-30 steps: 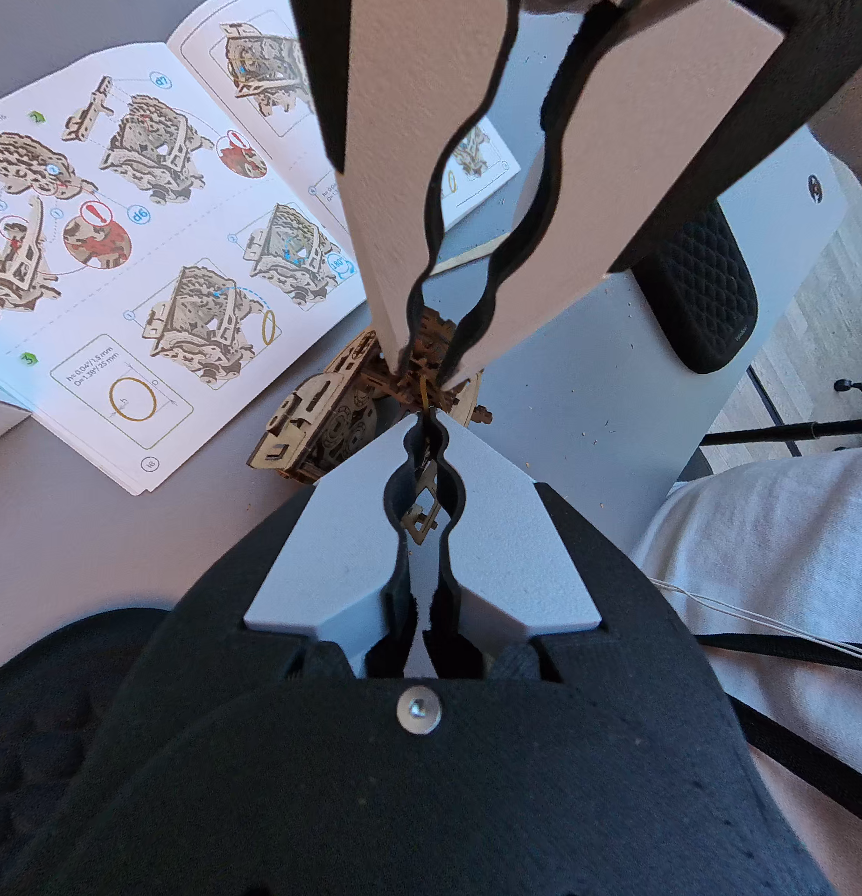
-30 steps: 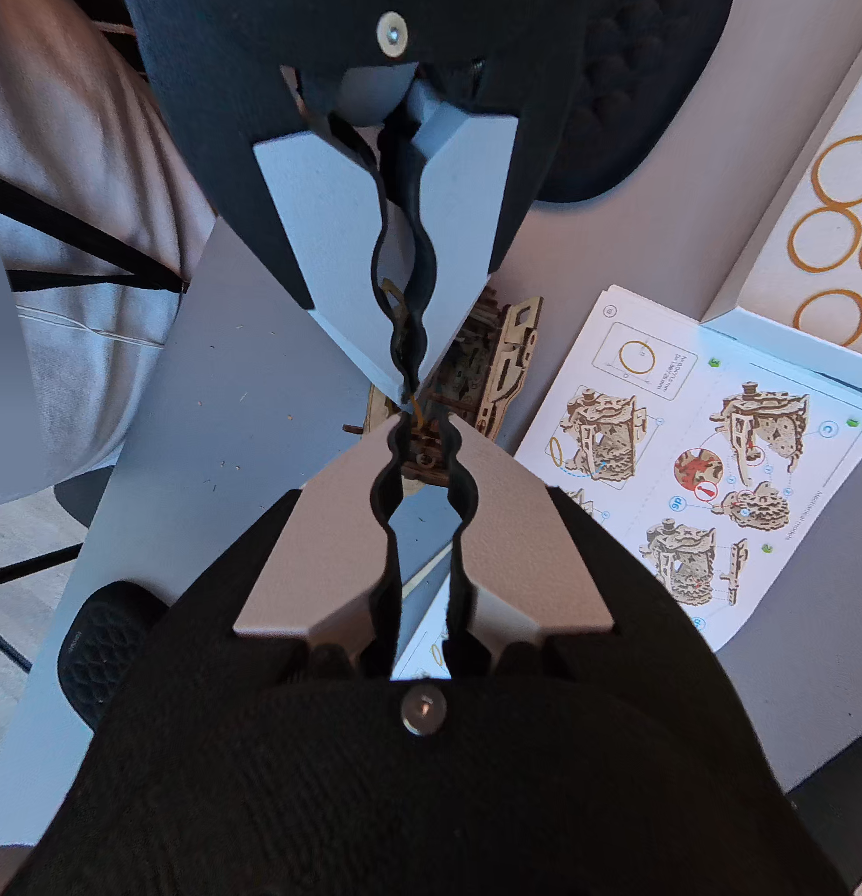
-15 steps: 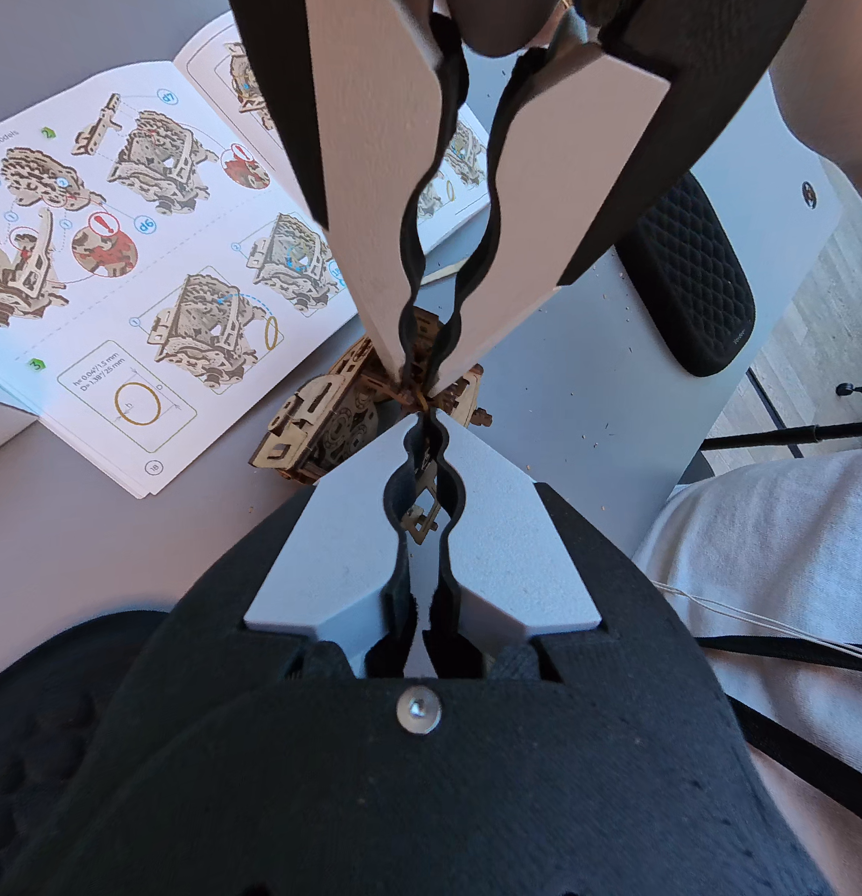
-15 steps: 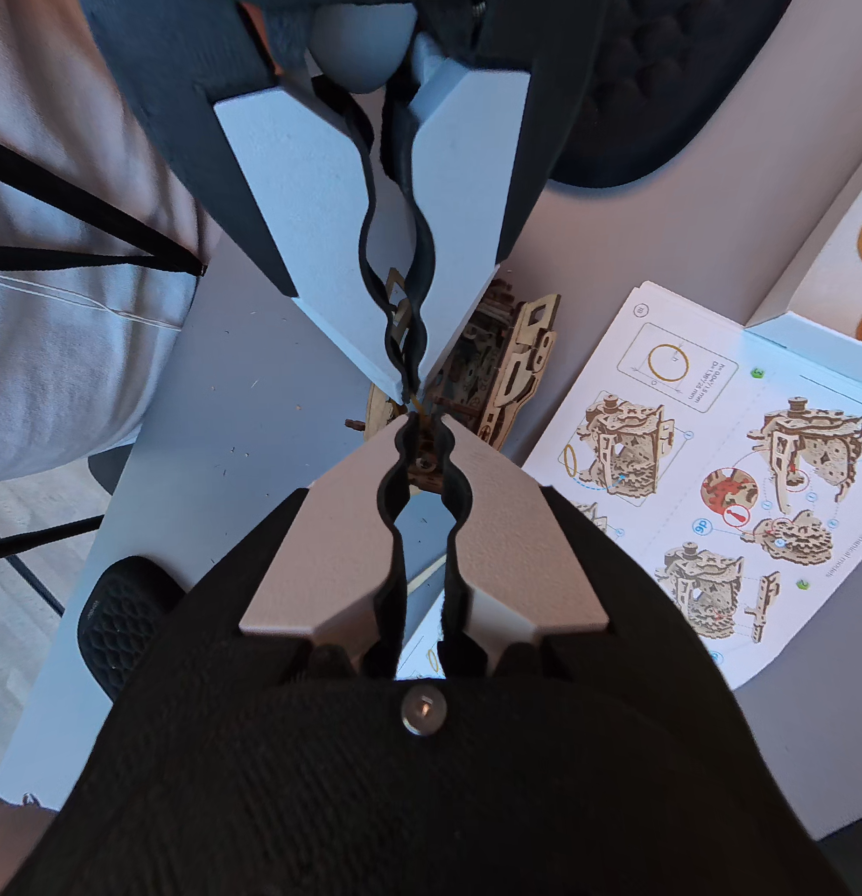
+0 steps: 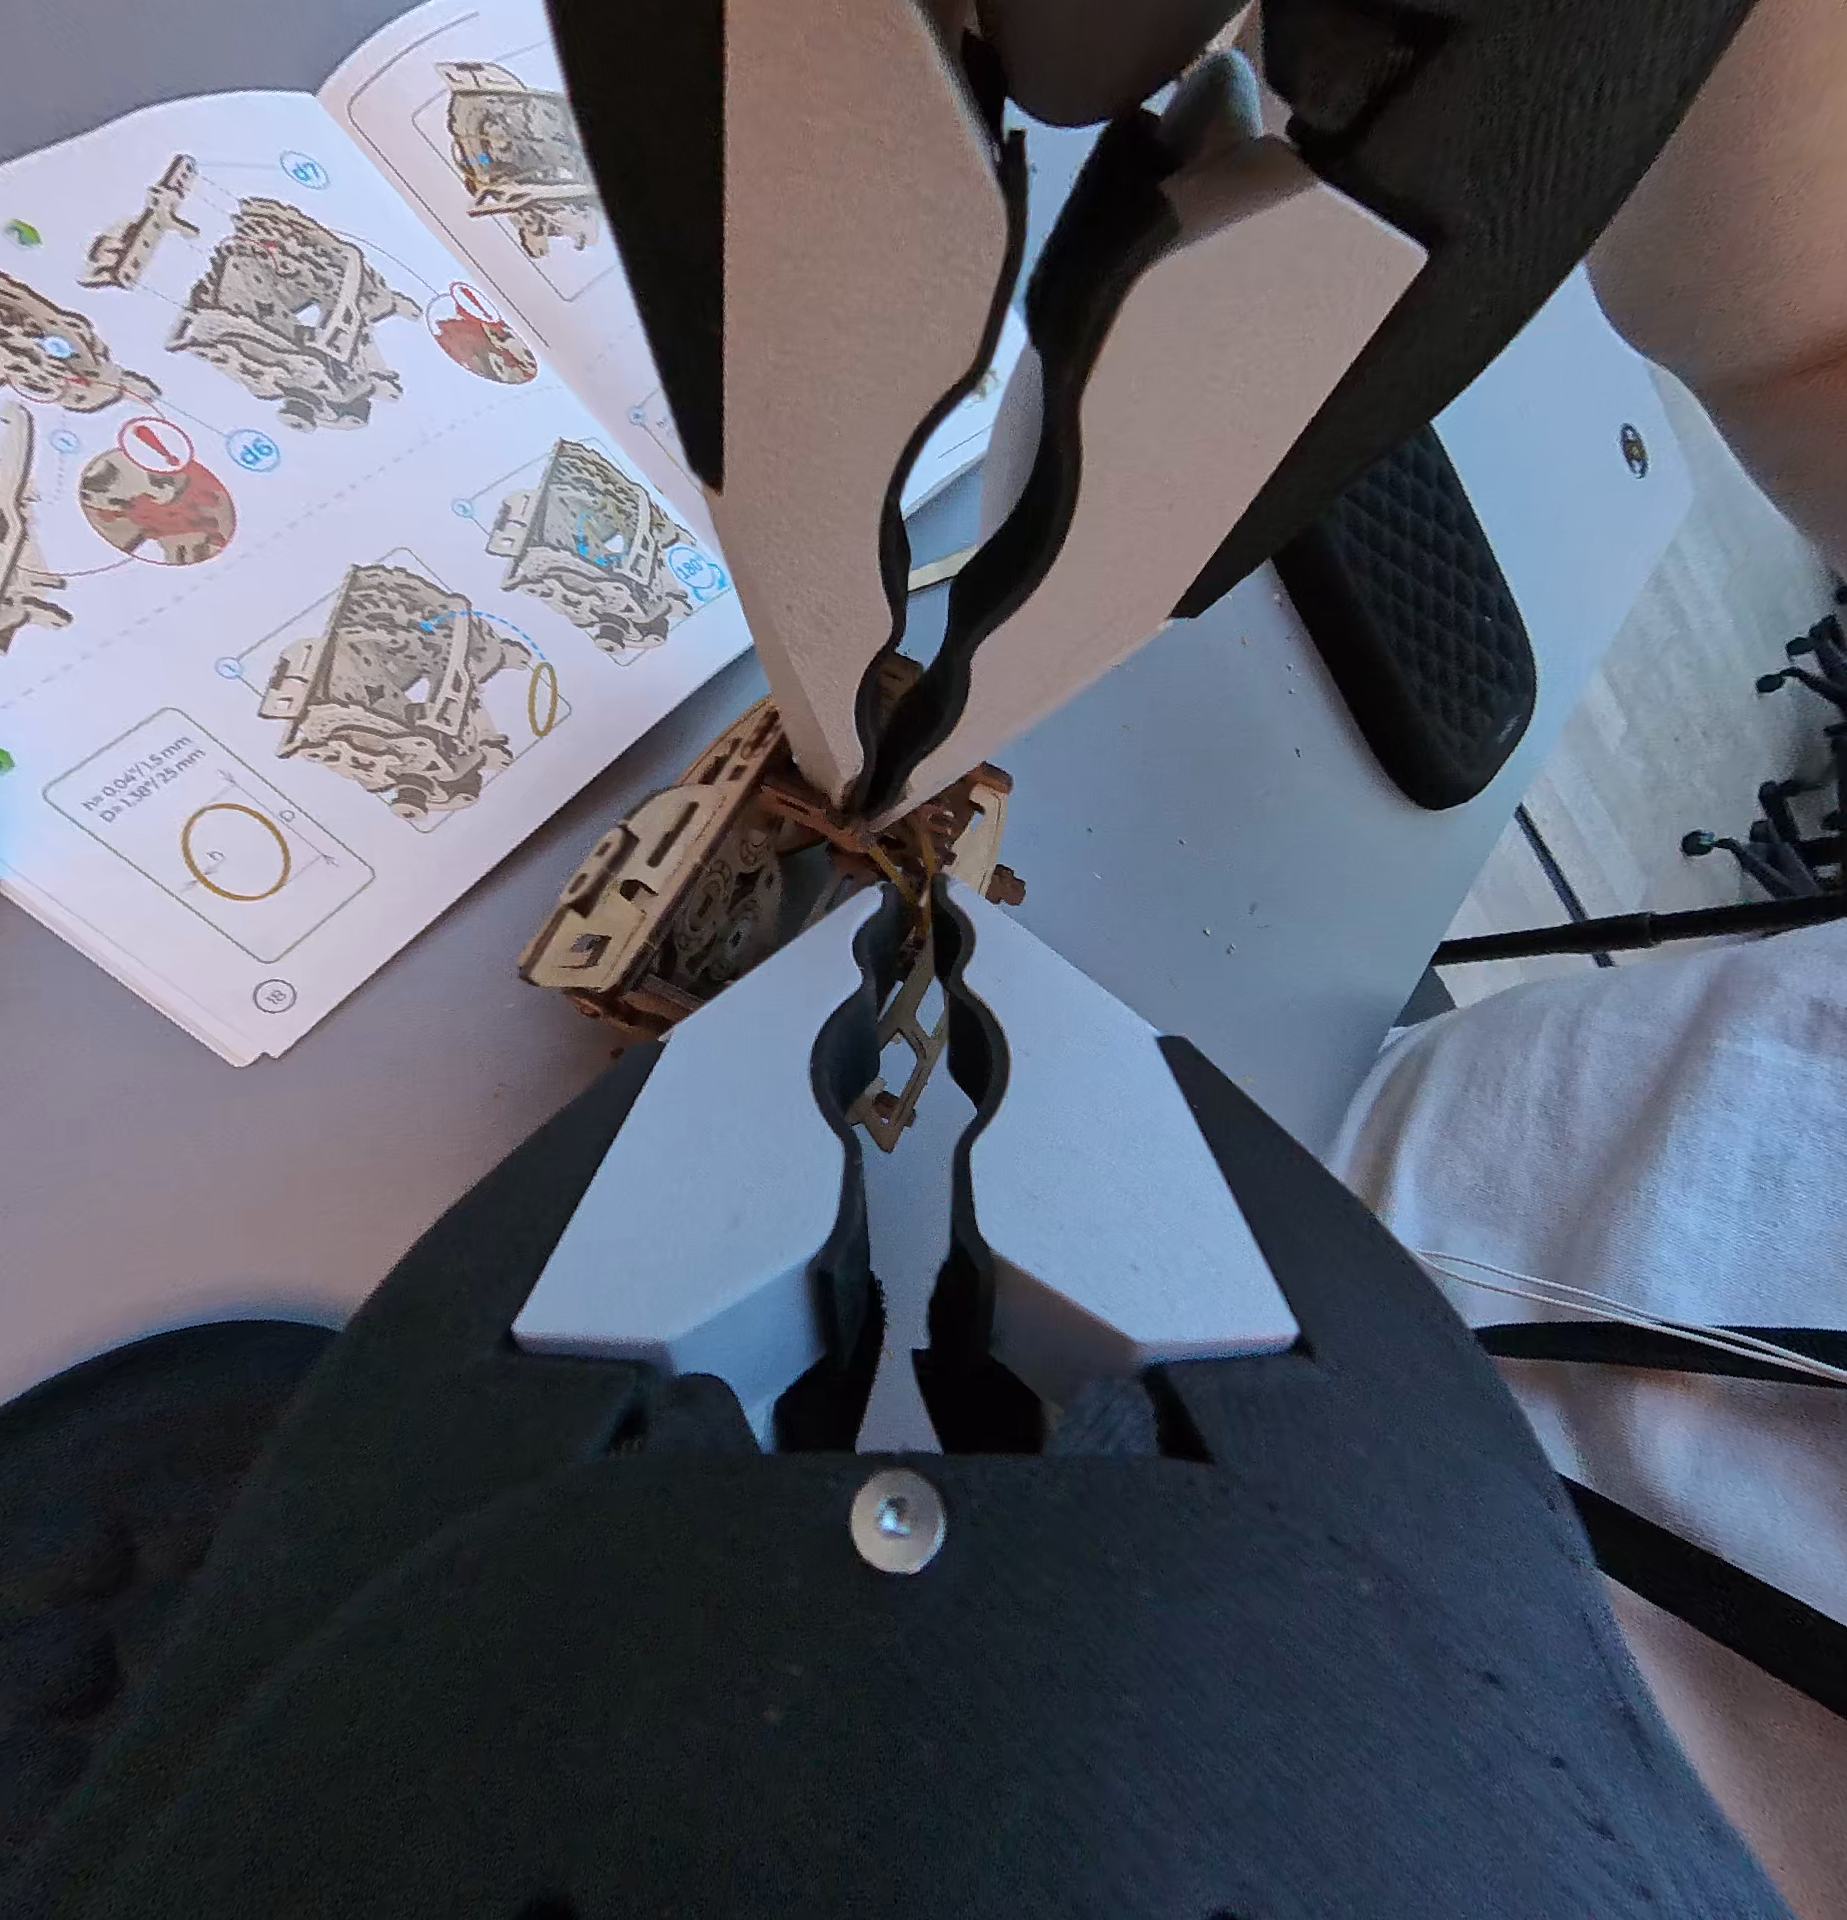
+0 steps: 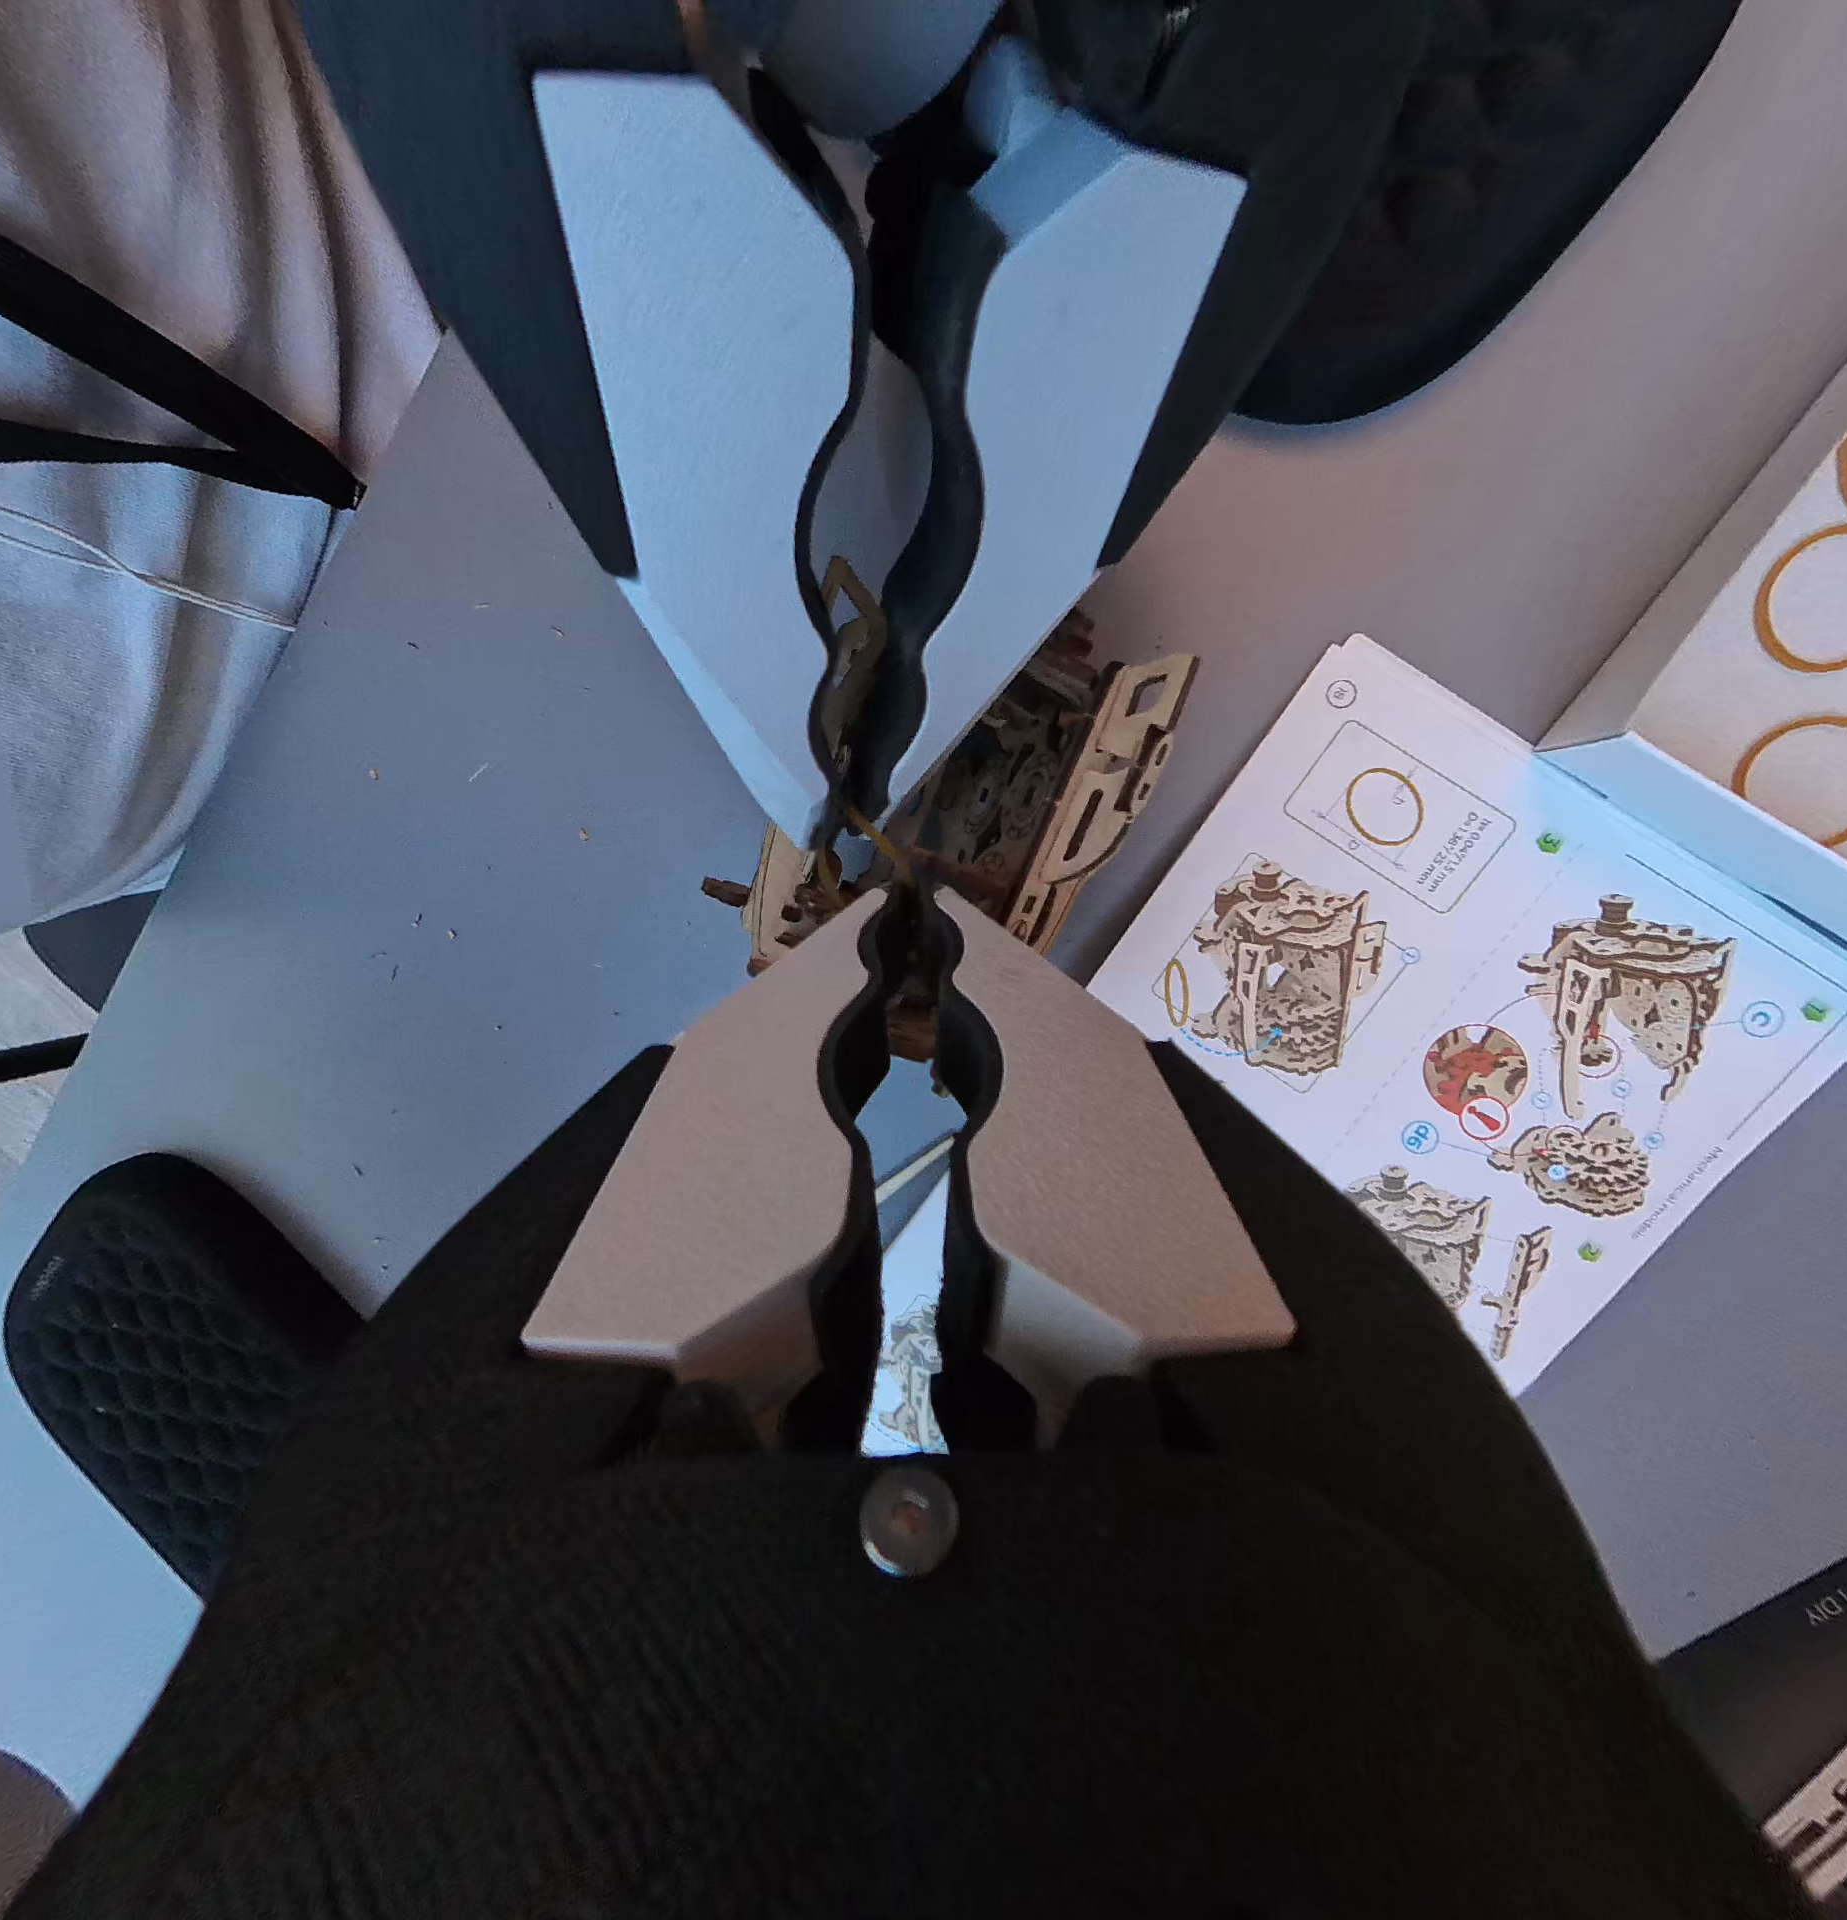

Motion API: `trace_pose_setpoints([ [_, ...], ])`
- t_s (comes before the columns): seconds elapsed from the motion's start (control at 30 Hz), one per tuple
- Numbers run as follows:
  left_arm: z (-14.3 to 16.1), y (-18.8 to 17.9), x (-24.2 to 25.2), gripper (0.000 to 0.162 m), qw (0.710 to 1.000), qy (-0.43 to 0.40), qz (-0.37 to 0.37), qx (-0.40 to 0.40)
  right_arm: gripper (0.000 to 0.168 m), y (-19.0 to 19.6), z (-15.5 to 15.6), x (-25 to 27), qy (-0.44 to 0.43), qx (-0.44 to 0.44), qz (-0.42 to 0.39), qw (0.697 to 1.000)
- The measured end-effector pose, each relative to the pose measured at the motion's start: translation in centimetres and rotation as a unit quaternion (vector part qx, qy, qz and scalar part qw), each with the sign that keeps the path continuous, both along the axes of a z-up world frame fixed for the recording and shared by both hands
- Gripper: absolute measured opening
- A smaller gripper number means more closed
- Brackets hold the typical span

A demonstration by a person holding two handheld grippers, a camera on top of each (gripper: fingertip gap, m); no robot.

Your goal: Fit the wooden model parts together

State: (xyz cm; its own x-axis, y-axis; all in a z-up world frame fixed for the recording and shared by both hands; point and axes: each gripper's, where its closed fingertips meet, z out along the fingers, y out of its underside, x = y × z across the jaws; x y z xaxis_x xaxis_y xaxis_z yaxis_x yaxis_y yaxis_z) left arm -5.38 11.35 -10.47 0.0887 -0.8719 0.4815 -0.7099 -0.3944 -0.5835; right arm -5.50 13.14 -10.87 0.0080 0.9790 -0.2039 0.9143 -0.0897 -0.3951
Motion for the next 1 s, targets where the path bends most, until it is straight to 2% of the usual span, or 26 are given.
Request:
trace_pose_setpoints([
  [0.1, 0.2, -0.4, -0.1, 0.005, 1.000, -0.005, -0.006, -0.018, 0.000, 0.1, -0.1, 0.1, -0.004, 0.008, 0.004, 1.000],
  [0.23, 0.0, -0.1, -0.2, 0.000, 1.000, 0.002, -0.005, 0.000, 0.000, 0.0, 0.2, -0.1, 0.005, 0.017, 0.008, 1.000],
  [0.77, -0.5, 0.7, 0.2, 0.000, 0.997, 0.034, -0.027, 0.063, 0.000, -0.4, 1.5, -0.2, 0.036, 0.008, 0.001, 0.999],
  [1.0, -0.8, 0.6, 0.5, 0.000, 0.999, 0.020, -0.015, 0.045, 0.000, -1.1, 0.8, -0.4, 0.044, 0.011, 0.022, 0.999],
])
